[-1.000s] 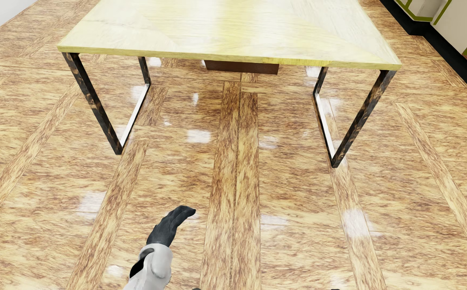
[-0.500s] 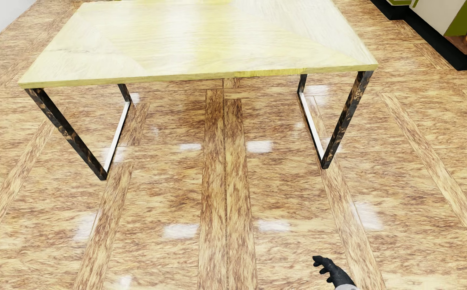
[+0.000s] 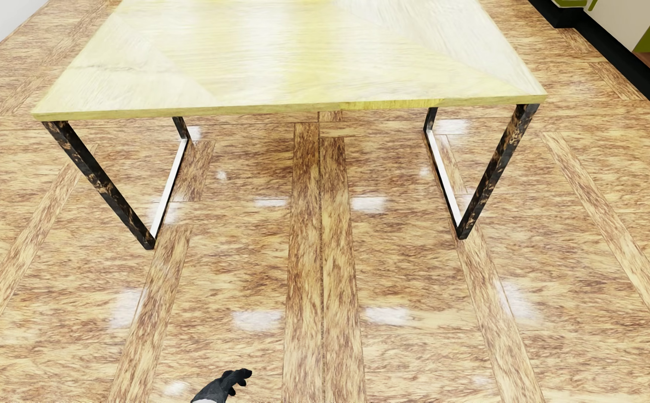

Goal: Move towards the desk

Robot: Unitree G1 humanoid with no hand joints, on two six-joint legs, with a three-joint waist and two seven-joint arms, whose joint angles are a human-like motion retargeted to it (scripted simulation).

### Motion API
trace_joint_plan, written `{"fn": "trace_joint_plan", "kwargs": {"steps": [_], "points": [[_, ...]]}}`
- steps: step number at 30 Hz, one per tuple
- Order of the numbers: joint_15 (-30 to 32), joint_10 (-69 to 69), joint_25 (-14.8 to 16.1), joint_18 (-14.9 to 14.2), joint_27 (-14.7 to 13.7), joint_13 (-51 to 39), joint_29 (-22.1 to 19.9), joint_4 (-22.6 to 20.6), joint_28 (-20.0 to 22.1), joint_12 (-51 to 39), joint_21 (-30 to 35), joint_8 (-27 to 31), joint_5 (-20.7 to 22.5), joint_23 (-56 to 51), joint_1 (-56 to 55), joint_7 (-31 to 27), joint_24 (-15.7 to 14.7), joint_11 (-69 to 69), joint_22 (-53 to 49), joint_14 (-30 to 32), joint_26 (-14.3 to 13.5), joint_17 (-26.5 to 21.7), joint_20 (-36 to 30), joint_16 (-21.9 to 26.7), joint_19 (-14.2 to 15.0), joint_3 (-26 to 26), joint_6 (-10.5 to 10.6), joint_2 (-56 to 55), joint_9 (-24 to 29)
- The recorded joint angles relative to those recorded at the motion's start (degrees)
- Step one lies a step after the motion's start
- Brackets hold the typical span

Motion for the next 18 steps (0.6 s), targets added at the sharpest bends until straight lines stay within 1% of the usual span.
{"fn": "trace_joint_plan", "kwargs": {"steps": [3,5,8,10,11,13,16,18], "points": [[0.3,0.02,0.5,0.32,-2.86,-0.31,-3.32,-0.22,0.03,-0.38,-0.16,0.53,-0.23,-3.43,0.1,0.64,0.46,-0.24,-3.15,-0.28,-1.42,0.46,-0.42,0.26,0.26,-0.37,-0.39,-0.24,0.01],[0.6,0.43,0.46,0.54,-4.5,-1.39,-3.56,-0.04,-0.72,0.36,1.38,1.53,-0.19,-5.23,0.12,1.64,0.42,0.02,-2.99,-0.51,-1.3,-0.02,-0.65,0.26,0.4,-0.41,-0.59,-0.79,0.11],[0.86,1.14,1.38,0.8,-6.32,-2.97,-2.41,0.42,-1.51,1.82,4.03,3.32,0.07,-8.42,0.28,3.53,-0.02,0.26,1.06,-1.09,0.08,-0.9,-1.6,0.11,0.62,-0.34,-0.87,-1.49,0.3],[0.85,1.29,2.58,0.99,-6.84,-3.68,-2.68,0.65,-1.98,3.0,5.36,4.32,0.26,-10.42,0.57,4.66,-0.63,0.1,4.9,-1.56,1.83,-1.22,-2.28,-0.02,0.78,-0.3,-1.09,-1.65,0.4],[0.76,1.23,3.29,1.06,-7.7,-3.28,-3.02,0.72,-2.47,3.49,5.41,4.79,0.35,-11.17,0.73,5.11,-1.07,-0.06,7.05,-1.81,2.58,-1.68,-2.74,-0.02,0.95,-0.29,-1.19,-1.68,0.43],[0.43,1.17,4.23,1.12,-8.05,-3.16,-3.83,0.83,-4.2,4.28,5.32,5.58,0.55,-11.57,0.8,5.63,-1.84,-0.51,10.68,-2.55,4.05,-1.83,-4.05,-0.22,1.45,-0.26,-1.34,-1.77,0.47],[-2.33,4.27,4.48,0.78,-7.3,-2.2,-4.2,1.25,-7.56,5.37,4.8,6.37,0.48,-10.41,-0.82,5.39,-2.7,1.24,13.01,-6.0,4.78,-2.1,-5.79,0.99,1.65,-0.27,-1.48,-3.04,0.76],[-5.0,6.94,3.87,0.05,-6.17,-0.95,-4.7,1.54,-7.14,5.9,4.15,7.31,-0.04,-8.99,-1.73,5.64,-4.18,7.7,12.97,-8.78,5.47,-2.44,-4.91,1.52,0.97,-0.47,-1.71,-6.24,1.33]]}}
